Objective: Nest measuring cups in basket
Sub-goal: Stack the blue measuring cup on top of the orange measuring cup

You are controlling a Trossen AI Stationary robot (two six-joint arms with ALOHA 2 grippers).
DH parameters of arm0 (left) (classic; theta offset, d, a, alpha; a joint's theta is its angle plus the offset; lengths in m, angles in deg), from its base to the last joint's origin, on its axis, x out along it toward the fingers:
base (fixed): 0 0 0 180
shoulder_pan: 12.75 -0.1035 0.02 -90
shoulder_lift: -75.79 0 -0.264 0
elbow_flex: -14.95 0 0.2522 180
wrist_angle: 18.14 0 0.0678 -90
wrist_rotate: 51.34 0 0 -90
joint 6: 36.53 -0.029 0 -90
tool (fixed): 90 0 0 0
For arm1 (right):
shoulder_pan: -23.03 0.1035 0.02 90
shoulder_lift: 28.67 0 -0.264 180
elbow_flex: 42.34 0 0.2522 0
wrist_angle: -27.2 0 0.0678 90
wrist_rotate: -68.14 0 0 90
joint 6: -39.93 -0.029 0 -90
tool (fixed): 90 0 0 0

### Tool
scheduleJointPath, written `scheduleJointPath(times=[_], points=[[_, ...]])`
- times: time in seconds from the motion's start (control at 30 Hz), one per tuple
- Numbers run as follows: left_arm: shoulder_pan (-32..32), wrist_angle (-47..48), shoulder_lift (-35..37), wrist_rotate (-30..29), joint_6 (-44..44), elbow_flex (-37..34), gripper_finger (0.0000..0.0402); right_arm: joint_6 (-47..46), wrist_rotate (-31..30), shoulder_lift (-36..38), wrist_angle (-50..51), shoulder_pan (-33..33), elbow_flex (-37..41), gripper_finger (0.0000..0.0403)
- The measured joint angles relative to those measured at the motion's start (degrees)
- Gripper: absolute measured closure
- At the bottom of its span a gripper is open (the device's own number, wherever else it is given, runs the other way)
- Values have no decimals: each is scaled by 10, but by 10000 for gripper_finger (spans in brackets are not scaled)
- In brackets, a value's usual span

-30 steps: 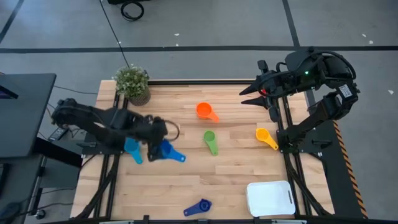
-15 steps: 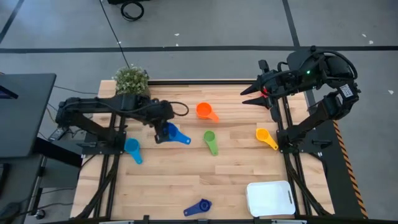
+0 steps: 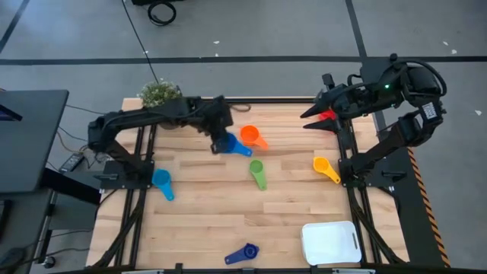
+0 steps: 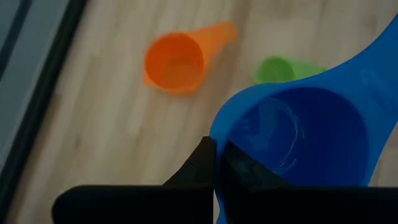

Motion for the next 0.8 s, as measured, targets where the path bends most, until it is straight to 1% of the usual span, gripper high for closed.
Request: scheduleJointPath(times=[0.17,0.33,0.43,0.53,0.63,0.8], points=[[-38,-3,-69,22,-43,73,393,0,0,9,2,0,0,267],[-59,2,-148,42,-76,154,393,0,2,14,5,0,0,267],[-70,6,-189,57,-102,190,393,0,2,16,5,0,0,267],[-79,7,-228,59,-111,221,393,0,2,17,9,0,0,267],[-87,7,-261,58,-118,237,393,0,3,17,18,0,0,267],[-92,3,-291,57,-119,239,393,0,4,17,21,0,0,267]])
